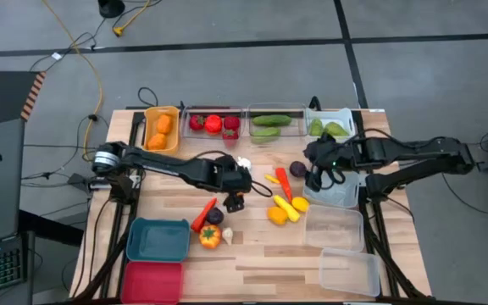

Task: Sort produce into baskets
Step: Put the yellow lemon into the blue bin

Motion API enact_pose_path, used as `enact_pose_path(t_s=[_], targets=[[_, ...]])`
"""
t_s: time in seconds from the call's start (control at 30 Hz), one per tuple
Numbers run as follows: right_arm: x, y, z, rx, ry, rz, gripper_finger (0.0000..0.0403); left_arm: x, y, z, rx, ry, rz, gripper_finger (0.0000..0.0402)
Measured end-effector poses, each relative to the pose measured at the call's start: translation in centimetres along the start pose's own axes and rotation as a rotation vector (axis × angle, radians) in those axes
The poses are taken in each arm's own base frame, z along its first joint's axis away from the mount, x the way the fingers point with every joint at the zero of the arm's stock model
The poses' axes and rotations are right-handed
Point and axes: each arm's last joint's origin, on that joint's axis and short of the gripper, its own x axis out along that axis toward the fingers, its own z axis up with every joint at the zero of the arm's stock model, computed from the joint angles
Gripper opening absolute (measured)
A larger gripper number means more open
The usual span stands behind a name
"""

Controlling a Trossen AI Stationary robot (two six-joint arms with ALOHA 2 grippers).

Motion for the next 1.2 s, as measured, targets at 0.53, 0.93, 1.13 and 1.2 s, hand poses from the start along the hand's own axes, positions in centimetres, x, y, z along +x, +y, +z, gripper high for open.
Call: enact_pose_path(t_s=[0.53,0.93,1.13,1.2], targets=[[0.3,3.7,-0.3,-0.11,-0.015,0.106,0.0382,3.5,-0.5,-1.0,-0.004,0.102,0.133,0.0352],[0.2,5.3,-0.5,-0.146,-0.042,0.16,0.0382,5.2,-0.4,-2.9,-0.02,0.136,0.123,0.0352],[0.1,5.4,-0.4,-0.144,-0.049,0.165,0.0382,5.6,-0.4,-2.9,-0.024,0.113,0.112,0.032],[0.1,5.4,-0.4,-0.144,-0.049,0.165,0.0382,5.6,-0.3,-2.9,-0.019,0.113,0.111,0.0295]])
